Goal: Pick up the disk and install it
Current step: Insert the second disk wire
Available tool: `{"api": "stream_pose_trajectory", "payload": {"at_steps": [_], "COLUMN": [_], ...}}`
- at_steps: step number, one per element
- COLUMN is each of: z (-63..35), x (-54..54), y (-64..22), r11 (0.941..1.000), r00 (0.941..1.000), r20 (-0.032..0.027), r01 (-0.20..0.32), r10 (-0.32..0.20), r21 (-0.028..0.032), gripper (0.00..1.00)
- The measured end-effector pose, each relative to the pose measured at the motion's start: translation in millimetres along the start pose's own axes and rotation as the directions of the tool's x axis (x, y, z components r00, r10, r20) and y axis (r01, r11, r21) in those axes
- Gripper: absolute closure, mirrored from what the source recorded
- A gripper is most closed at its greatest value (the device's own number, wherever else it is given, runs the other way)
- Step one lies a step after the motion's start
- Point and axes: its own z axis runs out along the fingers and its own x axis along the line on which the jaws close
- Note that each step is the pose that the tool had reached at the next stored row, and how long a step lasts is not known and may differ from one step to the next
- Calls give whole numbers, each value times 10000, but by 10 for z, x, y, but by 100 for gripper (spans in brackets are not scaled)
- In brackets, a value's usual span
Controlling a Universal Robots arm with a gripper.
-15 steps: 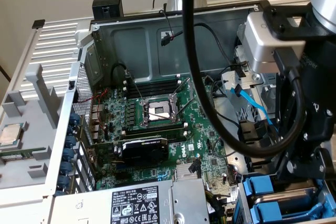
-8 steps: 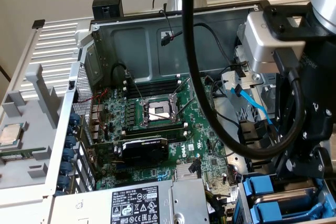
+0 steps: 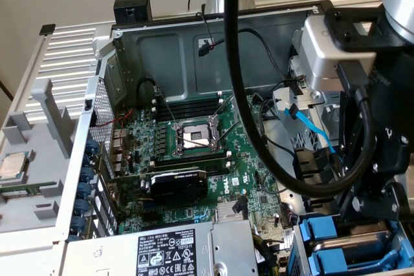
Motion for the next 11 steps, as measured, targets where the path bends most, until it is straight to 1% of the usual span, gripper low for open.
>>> {"api": "stream_pose_trajectory", "payload": {"at_steps": [1,2,11], "z": [4,7,20], "x": [0,0,0], "y": [0,0,-1], "r11": [10000,10000,10000], "r00": [10000,10000,10000], "r20": [-9,-23,-22], "r01": [-4,-7,-7], "r10": [4,7,7], "r21": [0,12,48], "gripper": [84,84,84]}}
